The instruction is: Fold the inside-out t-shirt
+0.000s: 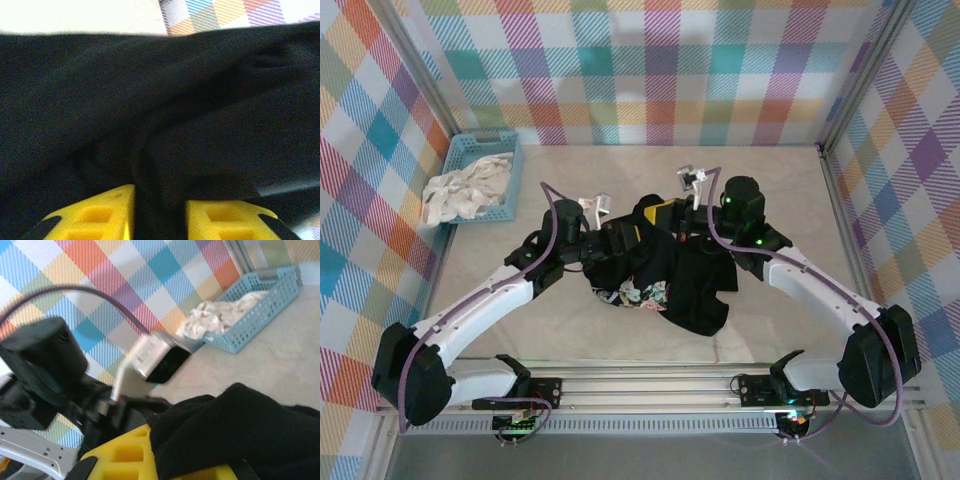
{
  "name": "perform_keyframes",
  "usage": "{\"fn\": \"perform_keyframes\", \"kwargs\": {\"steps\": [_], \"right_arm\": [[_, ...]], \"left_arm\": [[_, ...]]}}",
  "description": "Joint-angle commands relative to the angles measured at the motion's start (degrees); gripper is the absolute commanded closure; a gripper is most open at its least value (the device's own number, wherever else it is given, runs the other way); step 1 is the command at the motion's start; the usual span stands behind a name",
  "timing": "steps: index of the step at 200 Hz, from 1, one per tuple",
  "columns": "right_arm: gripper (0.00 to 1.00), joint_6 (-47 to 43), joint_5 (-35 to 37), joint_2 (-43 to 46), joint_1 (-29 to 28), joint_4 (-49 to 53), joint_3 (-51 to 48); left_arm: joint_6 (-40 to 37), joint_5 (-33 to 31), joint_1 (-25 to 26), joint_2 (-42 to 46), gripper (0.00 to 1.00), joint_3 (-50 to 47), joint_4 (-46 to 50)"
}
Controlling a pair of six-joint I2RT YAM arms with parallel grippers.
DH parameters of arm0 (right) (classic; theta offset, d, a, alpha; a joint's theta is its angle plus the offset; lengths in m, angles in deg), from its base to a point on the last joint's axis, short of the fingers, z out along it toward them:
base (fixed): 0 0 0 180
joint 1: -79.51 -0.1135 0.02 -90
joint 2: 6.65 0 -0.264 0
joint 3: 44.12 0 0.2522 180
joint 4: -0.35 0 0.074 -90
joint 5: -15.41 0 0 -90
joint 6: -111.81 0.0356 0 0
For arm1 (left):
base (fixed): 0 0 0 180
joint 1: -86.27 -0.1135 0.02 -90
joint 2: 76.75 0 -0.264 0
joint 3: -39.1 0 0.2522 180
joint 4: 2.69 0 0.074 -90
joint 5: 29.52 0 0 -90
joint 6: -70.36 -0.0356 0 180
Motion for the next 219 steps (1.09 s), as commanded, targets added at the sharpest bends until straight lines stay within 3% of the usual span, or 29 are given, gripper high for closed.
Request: {"fn": "perform_keyframes", "kwargs": {"steps": [1,31,69,90,117,141,164,219], "right_arm": [[1.0,5.38,-0.83,2.24,2.08,-10.6,1.48],[1.0,8.61,-4.17,1.36,4.38,-12.67,3.4],[1.0,8.45,-6.0,1.41,6.91,-9.85,1.99],[1.0,11.83,-9.18,0.13,7.11,-13.25,1.19],[1.0,12.1,-11.83,-0.62,7.14,-13.44,1.66],[1.0,10.09,-12.19,-0.66,7.14,-10.62,2.06],[1.0,9.84,-12.49,-1.32,7.1,-10.06,2.11],[1.0,9.04,-12.5,-2.07,7.16,-8.85,2.7]], "left_arm": [[-0.58,3.13,0.55,-1.71,0.83,-2.88,-8.27],[-1.99,3.77,0.6,-1.45,1.0,-7.02,-15.91],[-4.65,1.72,0.63,5.23,1.0,-13.38,-27.47],[-11.92,-1.71,0.65,8.38,1.0,-12.09,-19.66],[-21.61,-6.81,0.65,9.68,0.57,-7.21,-4.91],[-24.61,-7.75,0.74,12.15,0.42,-5.4,-2.15],[-24.9,-5.54,1.12,12.6,0.41,-3.61,-3.07],[-24.96,1.75,2.81,10.23,0.58,3.31,-1.85]]}}
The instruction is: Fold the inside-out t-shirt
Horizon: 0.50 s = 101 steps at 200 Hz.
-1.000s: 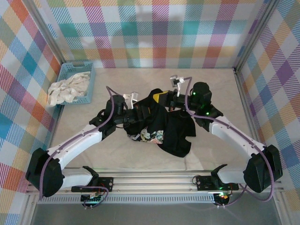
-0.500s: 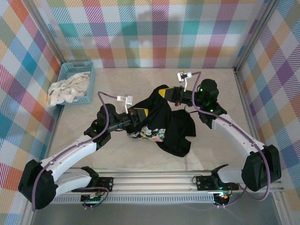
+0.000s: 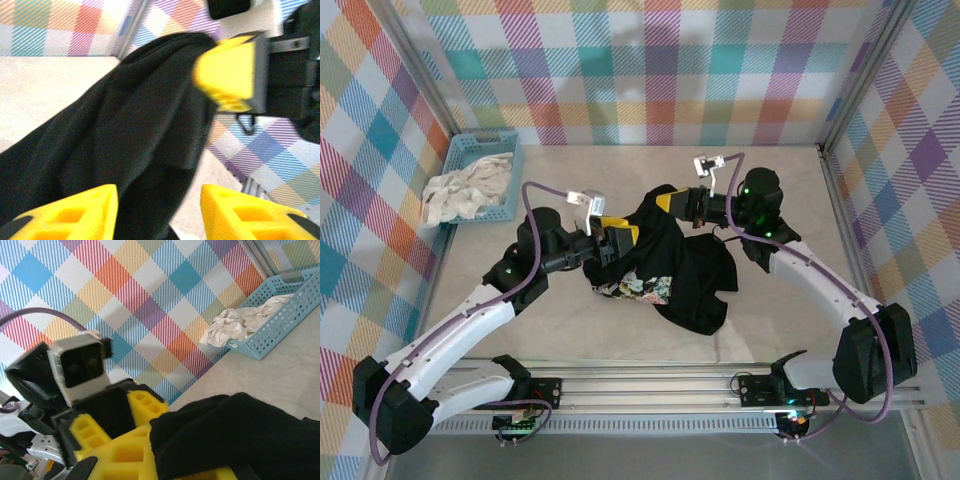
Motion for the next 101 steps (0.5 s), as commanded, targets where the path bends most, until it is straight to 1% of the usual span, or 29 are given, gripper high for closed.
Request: {"fn": "perform_keyframes", "kwargs": {"steps": [1,22,75,101], "right_arm": [[1.0,-1.27,-1.27,-0.12,0.44,-1.06,2.58],[1.0,-1.48,-1.32,-0.15,0.43,-0.78,2.59],[1.0,-1.68,-1.08,-0.13,0.43,-0.53,2.85],[1.0,-1.84,-1.15,0.05,0.35,-0.29,2.72]], "left_arm": [[-1.34,3.83,0.95,-0.79,0.59,3.3,0.68],[-1.19,4.86,0.97,-2.44,0.61,5.51,1.92],[-0.03,7.45,0.97,-8.38,0.61,9.95,3.87],[-0.22,6.1,0.97,-9.86,0.61,10.9,4.69]]}}
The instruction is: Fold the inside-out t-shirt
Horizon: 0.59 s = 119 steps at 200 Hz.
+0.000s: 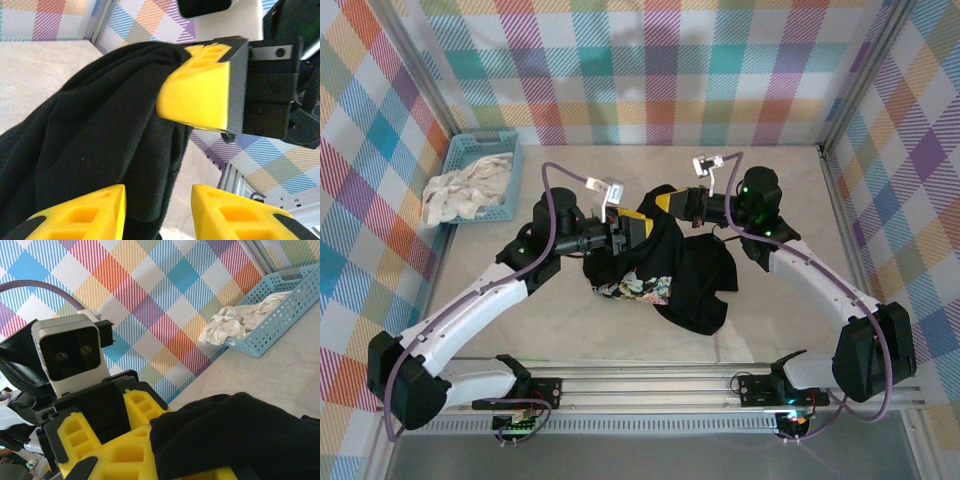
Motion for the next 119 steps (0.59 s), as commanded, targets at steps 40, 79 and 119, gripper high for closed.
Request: {"fn": "perform_keyframes", "kwargs": {"steps": [40,79,119], "right_arm": [[1.0,-1.67,-1.3,0.58,0.43,-1.16,2.29],[1.0,-1.6,-1.32,0.34,0.43,-1.2,2.42],[1.0,-9.19,0.68,0.7,0.43,7.95,2.46]], "left_arm": [[-1.44,-2.31,0.62,-1.82,0.6,3.21,2.45],[-1.4,-0.47,0.62,-3.16,0.77,3.91,2.21],[-0.94,-1.9,0.62,-1.39,0.98,4.45,1.68]]}}
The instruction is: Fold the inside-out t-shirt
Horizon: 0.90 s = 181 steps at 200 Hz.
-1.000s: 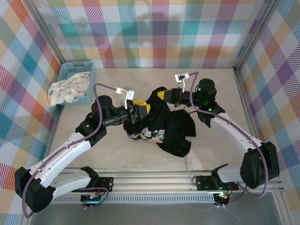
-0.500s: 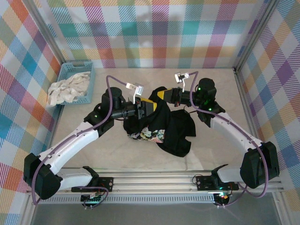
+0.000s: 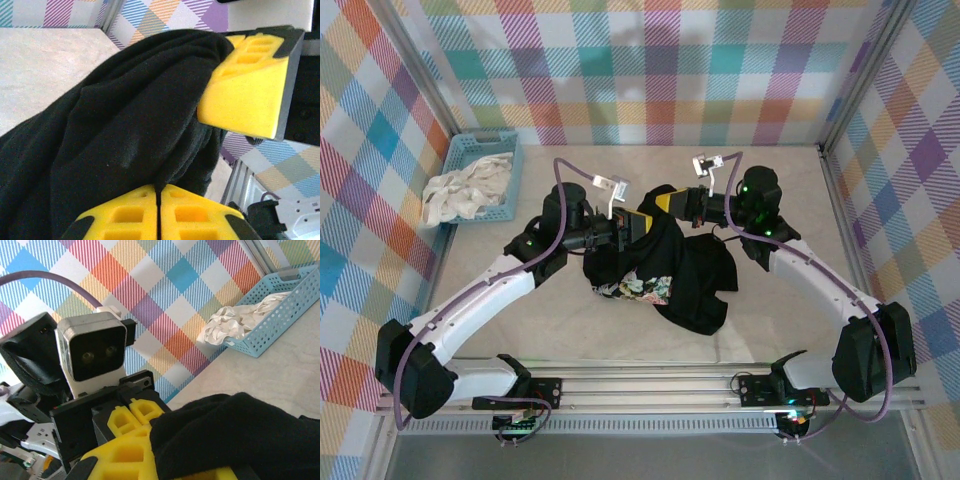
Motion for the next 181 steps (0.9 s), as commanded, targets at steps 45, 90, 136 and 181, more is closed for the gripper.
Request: {"fn": "perform_keyframes", "kwargs": {"steps": [45,90,136,181], "right_arm": [[0.71,-24.08,15.0,4.4,0.26,28.21,3.54],[0.49,-27.24,17.38,11.38,-1.44,25.81,-3.87],[0.46,-36.95,26.36,20.74,-8.87,23.59,-8.63],[0.46,-37.87,55.16,17.96,-14.31,33.47,-1.83]], "left_arm": [[1.53,-0.81,0.69,6.3,1.0,2.66,3.3],[7.46,-5.99,1.95,5.6,1.0,5.32,7.69],[9.53,-6.66,2.47,4.62,1.0,9.21,12.73],[8.38,-5.99,2.71,5.32,1.0,11.79,16.69]]}}
